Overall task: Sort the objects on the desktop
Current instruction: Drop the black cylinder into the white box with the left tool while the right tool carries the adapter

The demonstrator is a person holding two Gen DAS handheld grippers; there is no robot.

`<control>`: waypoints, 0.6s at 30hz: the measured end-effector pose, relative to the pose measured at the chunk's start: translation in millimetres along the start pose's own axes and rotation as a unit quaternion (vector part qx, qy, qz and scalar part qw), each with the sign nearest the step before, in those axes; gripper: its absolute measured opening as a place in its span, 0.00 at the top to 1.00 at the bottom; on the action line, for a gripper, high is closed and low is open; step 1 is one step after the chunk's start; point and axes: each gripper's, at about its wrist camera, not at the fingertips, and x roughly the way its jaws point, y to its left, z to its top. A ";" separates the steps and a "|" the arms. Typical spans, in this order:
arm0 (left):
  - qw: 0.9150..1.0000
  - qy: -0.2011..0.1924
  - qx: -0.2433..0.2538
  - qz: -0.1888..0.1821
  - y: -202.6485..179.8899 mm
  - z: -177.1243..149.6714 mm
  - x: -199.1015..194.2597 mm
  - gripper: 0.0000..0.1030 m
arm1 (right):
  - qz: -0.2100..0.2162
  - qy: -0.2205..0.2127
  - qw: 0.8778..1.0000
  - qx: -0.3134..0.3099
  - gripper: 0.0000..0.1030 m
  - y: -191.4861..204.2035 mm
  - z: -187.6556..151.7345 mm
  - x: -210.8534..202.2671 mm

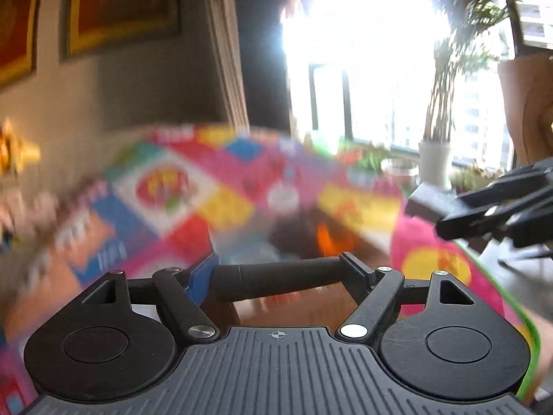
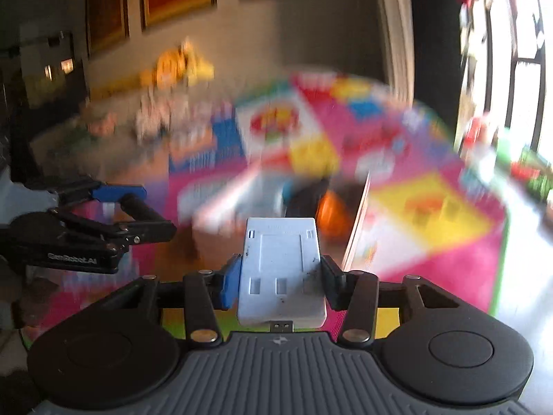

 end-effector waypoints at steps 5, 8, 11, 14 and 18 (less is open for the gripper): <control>1.000 -0.028 0.005 0.005 1.4 27.3 47.9 0.21 | -0.021 -0.064 0.998 -0.004 0.54 -10.9 47.6 -16.7; 0.999 -0.022 -0.030 0.004 7.8 23.6 89.6 0.16 | -0.028 -0.075 0.997 -0.004 0.54 -13.5 62.8 -2.9; 0.998 0.034 -0.053 -0.001 12.7 5.6 108.4 0.10 | -0.032 -0.068 0.997 0.012 0.54 -17.4 71.1 14.2; 0.997 0.061 -0.052 -0.005 13.8 -21.7 93.4 0.06 | -0.036 -0.057 0.998 0.015 0.54 -20.5 70.9 30.0; 0.993 0.099 -0.063 0.002 19.0 -54.5 69.6 0.03 | -0.027 -0.030 0.999 0.027 0.54 -23.3 69.0 57.8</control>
